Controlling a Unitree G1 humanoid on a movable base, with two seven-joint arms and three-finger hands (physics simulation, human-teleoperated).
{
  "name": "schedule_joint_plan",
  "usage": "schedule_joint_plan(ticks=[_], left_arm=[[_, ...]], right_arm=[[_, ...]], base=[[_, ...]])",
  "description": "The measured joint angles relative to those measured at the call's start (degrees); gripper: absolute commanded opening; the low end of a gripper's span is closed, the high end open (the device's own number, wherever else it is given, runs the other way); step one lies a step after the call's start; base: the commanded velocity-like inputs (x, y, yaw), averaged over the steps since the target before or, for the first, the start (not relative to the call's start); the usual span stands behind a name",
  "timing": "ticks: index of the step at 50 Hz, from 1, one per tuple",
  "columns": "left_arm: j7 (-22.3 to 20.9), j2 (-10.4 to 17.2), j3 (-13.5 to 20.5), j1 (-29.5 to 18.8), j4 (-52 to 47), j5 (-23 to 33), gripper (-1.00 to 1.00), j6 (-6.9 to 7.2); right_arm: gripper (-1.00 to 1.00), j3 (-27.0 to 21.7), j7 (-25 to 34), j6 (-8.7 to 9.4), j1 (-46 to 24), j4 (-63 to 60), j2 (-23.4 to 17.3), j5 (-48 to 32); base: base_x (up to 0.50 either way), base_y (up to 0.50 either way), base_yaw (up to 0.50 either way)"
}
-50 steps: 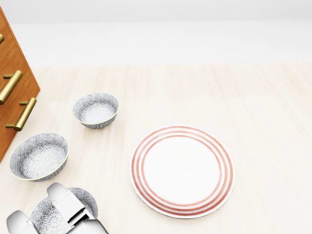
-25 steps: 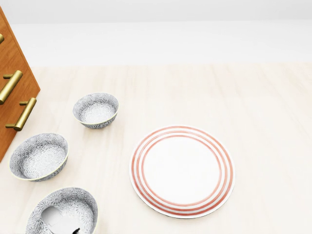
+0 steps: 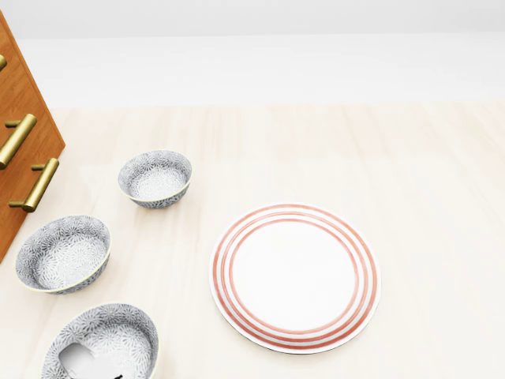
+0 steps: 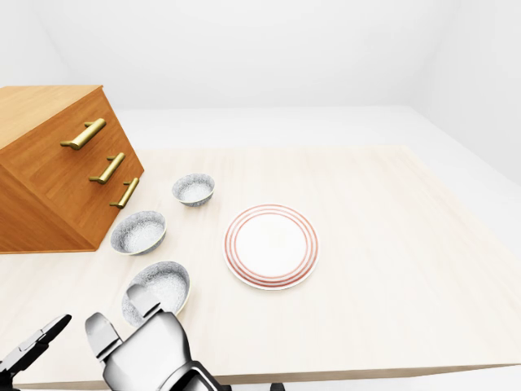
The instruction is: Put the bowl at the front on the plate.
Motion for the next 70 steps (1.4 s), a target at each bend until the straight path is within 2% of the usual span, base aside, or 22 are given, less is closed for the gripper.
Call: schedule_joint_plan(ticks=[18, 53, 70], left_arm=[[-0.25, -0.28, 0.38, 0.22, -1.11, -0.02, 1.00, 0.91], [0.00, -0.26, 0.03, 0.11, -0.59, 0.71, 1.00, 0.16], [-0.02, -0.34, 0.03, 0.13, -0.69, 0.75, 1.00, 0.12]], right_arm=[[1.00, -1.66, 0.00, 0.00, 0.32, 1.19, -0.42, 0.48], [1.00, -5.49, -2.34, 0.00, 0.96, 3.58, -1.85, 3.01], [1.00, -7.94, -2.47, 0.00, 0.24, 5.97, -1.20, 3.83]], base=[[0.00, 0.00, 0.00], [0.00, 0.00, 0.00], [0.00, 0.00, 0.00]])
